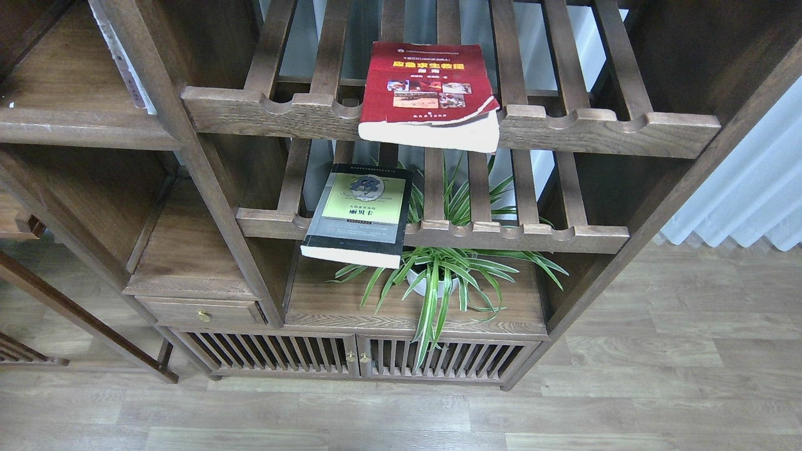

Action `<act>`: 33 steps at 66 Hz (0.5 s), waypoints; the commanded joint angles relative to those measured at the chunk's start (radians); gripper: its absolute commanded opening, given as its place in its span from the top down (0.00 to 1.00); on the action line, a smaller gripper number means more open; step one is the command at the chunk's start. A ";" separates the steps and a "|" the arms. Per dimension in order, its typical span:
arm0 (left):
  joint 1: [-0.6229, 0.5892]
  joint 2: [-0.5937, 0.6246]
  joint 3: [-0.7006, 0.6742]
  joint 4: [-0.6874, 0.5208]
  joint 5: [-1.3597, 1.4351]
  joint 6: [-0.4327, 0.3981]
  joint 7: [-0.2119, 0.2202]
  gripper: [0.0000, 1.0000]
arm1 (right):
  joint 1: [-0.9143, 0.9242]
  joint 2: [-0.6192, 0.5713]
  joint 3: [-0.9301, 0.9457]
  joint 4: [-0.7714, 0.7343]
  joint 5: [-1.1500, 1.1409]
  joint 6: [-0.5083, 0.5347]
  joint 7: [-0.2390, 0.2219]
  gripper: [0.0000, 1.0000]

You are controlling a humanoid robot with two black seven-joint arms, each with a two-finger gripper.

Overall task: Organize books on shelf
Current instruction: 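Place the white book on the side shelf and withdraw the left gripper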

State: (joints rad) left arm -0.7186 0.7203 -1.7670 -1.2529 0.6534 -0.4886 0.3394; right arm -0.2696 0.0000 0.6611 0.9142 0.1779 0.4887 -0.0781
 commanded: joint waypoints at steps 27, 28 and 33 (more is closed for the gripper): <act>-0.323 -0.038 0.248 0.225 0.028 0.000 -0.005 0.93 | 0.001 0.000 0.002 0.000 0.002 0.000 0.001 0.08; -0.332 -0.038 0.253 0.237 0.028 0.000 -0.007 0.93 | 0.001 0.000 0.002 0.002 0.002 0.000 0.001 0.08; -0.361 -0.038 0.285 0.274 0.028 0.000 -0.007 0.93 | 0.003 0.000 0.002 0.000 0.002 0.000 0.001 0.08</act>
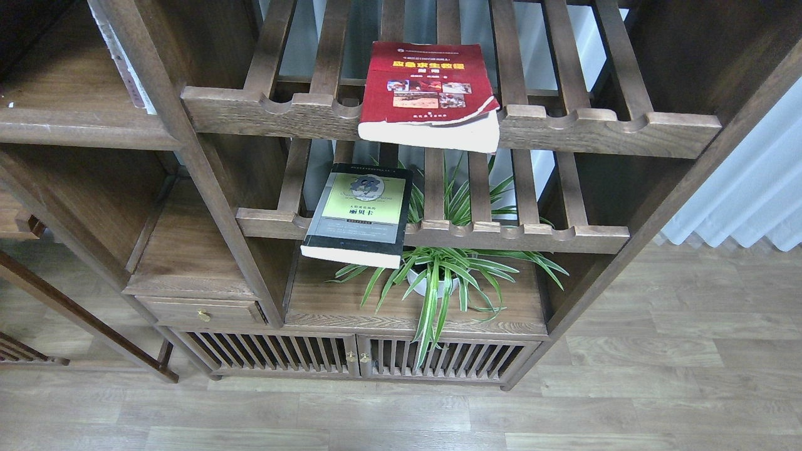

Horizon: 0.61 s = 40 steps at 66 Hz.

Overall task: Organize books on shelf
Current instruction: 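Place the white book on the side shelf and withdraw the left gripper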

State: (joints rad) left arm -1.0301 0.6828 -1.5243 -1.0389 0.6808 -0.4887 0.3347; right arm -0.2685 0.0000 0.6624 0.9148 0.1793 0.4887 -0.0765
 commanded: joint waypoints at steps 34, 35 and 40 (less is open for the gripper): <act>-0.131 -0.111 0.133 0.152 -0.012 0.000 -0.025 0.93 | 0.002 0.000 0.005 0.001 0.002 0.000 0.001 0.07; -0.131 -0.114 0.133 0.155 -0.013 0.000 -0.028 0.93 | 0.002 0.000 0.005 0.001 0.002 0.000 0.001 0.07; -0.128 -0.140 0.130 0.186 -0.029 0.000 -0.063 0.90 | 0.003 0.000 0.006 0.001 0.002 0.000 0.001 0.07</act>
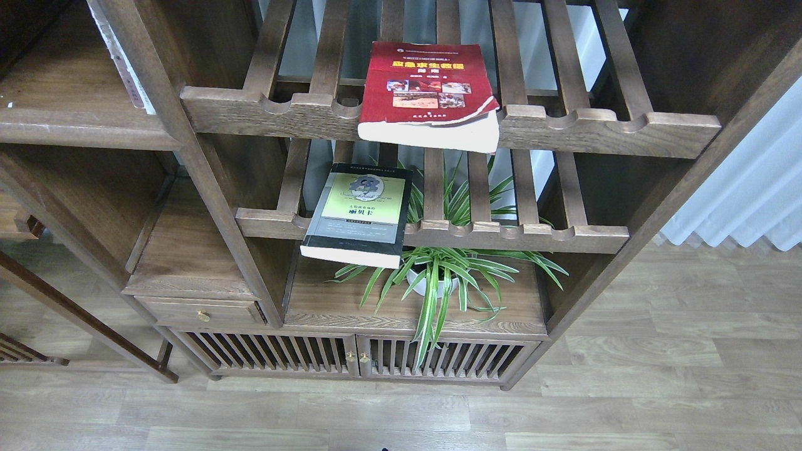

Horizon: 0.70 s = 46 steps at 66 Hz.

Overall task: Organize books on shelf
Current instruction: 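Place the white book on the side shelf and withdraw the left gripper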

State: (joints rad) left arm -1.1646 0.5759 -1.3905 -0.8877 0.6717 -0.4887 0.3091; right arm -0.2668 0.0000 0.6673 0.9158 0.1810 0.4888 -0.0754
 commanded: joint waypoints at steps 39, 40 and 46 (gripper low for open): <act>0.053 -0.042 0.045 0.087 -0.149 0.000 -0.061 0.60 | 0.014 0.000 0.003 0.000 0.000 0.000 0.000 0.07; 0.053 -0.041 0.045 0.085 -0.149 0.000 -0.059 0.59 | 0.014 0.000 0.003 0.000 0.000 0.000 0.000 0.07; 0.051 -0.038 0.048 0.081 -0.150 0.000 -0.056 0.57 | 0.015 0.000 0.003 0.000 0.000 0.000 0.000 0.07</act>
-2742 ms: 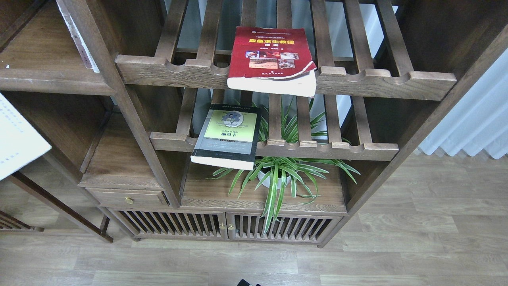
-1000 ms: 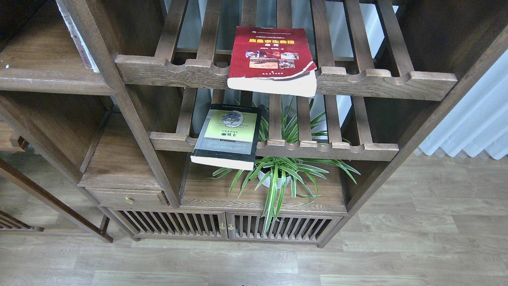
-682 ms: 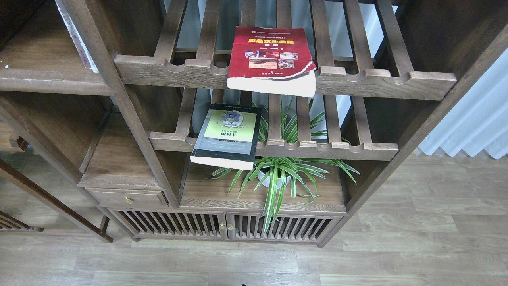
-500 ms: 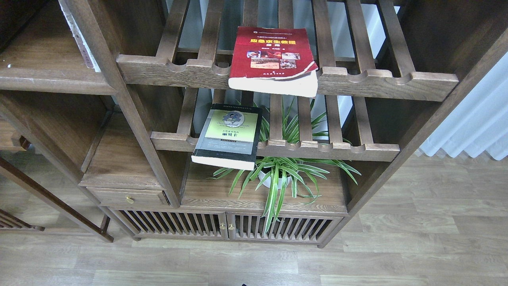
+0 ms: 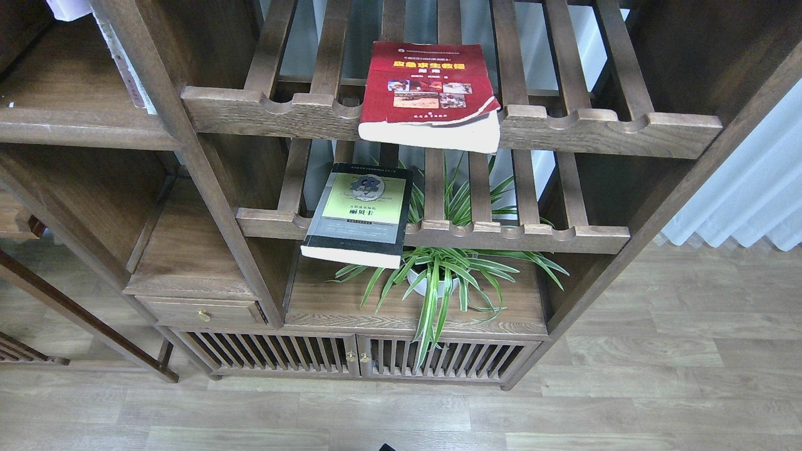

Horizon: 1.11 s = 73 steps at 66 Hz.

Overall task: Organize books on shelf
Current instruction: 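Place the white book on the side shelf and withdraw the left gripper, then raise the right gripper toward the red book on the upper shelf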

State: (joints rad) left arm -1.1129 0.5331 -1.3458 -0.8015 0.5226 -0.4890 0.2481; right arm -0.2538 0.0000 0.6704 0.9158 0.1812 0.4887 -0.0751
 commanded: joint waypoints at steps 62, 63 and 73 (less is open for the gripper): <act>0.608 0.068 -0.383 -0.452 -0.210 0.000 0.007 0.16 | 0.059 0.000 0.058 0.003 0.110 0.000 0.072 0.07; 0.620 0.068 -0.389 -0.462 -0.216 0.000 0.008 0.16 | 0.062 0.000 0.058 0.005 0.110 0.000 0.072 0.07; 0.737 0.067 -0.429 -0.548 -0.254 0.000 0.011 0.10 | 0.064 0.000 0.058 0.006 0.113 0.000 0.072 0.07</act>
State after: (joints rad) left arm -0.4646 0.6002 -1.7448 -1.2845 0.2950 -0.4886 0.2563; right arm -0.1927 0.0000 0.7287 0.9209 0.2921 0.4887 -0.0035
